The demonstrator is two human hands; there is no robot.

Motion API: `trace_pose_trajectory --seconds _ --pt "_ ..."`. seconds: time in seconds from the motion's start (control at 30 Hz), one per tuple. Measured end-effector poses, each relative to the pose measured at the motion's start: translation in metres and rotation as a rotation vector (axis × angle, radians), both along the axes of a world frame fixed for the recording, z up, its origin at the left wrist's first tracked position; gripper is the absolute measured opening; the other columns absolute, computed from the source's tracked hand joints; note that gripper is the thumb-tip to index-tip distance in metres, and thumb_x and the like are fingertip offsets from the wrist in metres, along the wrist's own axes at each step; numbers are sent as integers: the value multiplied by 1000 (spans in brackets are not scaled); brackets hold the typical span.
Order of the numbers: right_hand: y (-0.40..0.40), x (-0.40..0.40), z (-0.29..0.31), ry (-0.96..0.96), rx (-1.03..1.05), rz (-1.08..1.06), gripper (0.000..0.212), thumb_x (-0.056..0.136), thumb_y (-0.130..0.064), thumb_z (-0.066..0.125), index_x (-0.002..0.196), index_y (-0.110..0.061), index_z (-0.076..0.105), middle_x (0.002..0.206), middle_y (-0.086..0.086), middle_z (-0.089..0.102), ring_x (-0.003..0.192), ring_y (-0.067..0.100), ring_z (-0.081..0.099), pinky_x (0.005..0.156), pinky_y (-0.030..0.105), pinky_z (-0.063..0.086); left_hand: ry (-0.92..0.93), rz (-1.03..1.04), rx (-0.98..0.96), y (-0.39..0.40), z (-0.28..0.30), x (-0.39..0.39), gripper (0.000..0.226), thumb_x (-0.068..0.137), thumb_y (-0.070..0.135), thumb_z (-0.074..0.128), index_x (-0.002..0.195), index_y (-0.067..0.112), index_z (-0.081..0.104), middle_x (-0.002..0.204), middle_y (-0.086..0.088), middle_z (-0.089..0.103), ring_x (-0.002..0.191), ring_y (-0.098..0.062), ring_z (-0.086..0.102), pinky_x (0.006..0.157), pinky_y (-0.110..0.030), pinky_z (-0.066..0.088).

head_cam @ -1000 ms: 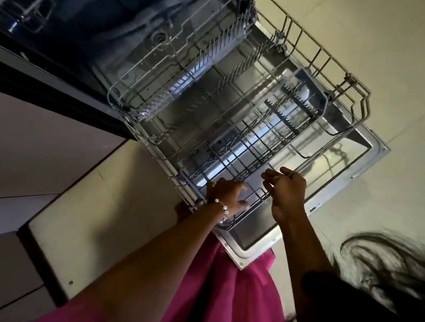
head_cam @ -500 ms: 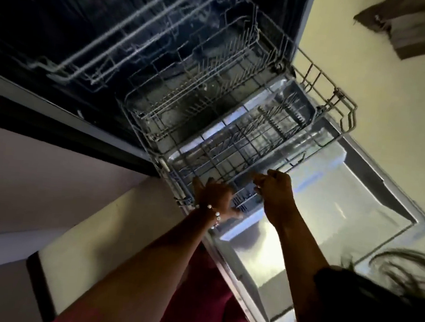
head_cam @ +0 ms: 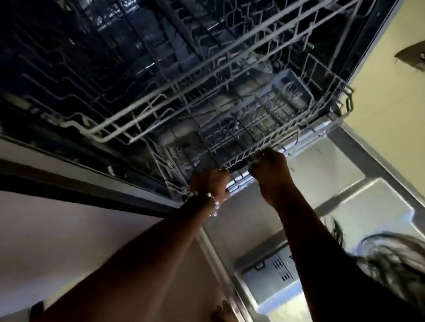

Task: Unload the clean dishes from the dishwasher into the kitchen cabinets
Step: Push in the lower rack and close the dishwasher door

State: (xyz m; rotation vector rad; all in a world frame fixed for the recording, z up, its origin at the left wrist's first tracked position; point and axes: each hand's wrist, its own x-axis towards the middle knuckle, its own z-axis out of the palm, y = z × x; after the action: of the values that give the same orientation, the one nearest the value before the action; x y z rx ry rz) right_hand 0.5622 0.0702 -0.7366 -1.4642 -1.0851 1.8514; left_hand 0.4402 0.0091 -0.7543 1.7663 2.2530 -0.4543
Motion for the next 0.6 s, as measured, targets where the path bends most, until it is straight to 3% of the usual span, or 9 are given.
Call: trace_pose_trajectory --seconds 0.17,0.27,0.33,0.4,0.47,0.53,0.6 --pt "28 -38 3 -9 2 8 35 93 10 34 73 -14 50 59 1 44 34 -2 42 47 18 34 4 142 122 25 -8 -33 26 84 27 65 105 10 63 109 -12 64 105 -33 63 82 -40 52" --pt "35 -50 1 -29 25 18 36 90 16 31 67 -9 42 49 2 41 27 -2 36 36 12 27 16 105 125 35 -10 -40 30 81 27 70 104 9 64 105 -15 67 101 -33 66 80 -38 53" --pt "35 -48 -3 -22 -1 -17 34 89 16 32 71 -7 50 56 5 43 32 0 41 42 16 31 -11 80 164 34 -14 -41 31 81 27 70 105 10 63 103 -15 68 99 -32 66 79 -37 53" --pt "35 -45 -4 -54 37 2 27 87 17 33 94 7 58 66 8 46 45 8 46 45 19 34 -32 94 200 31 -20 -42 32 80 28 70 107 12 61 104 -14 68 101 -32 65 81 -37 52" --pt "34 -42 -2 -79 64 47 37 87 19 34 115 6 56 72 6 50 52 12 46 45 17 38 -48 129 202 30 -21 -43 35 82 28 68 112 13 58 108 -14 67 103 -31 64 82 -37 51" --pt "32 -38 4 -80 73 53 42 87 19 33 122 5 54 78 7 51 56 14 46 55 25 43 -105 196 212 30 -17 -42 40 82 27 70 118 15 58 112 -12 65 106 -29 62 83 -36 50" --pt "27 -33 9 -51 71 24 34 90 14 36 116 4 56 81 9 50 59 15 45 61 32 39 -179 274 239 28 -12 -40 41 79 25 73 117 14 63 115 -11 65 109 -27 61 87 -35 50"
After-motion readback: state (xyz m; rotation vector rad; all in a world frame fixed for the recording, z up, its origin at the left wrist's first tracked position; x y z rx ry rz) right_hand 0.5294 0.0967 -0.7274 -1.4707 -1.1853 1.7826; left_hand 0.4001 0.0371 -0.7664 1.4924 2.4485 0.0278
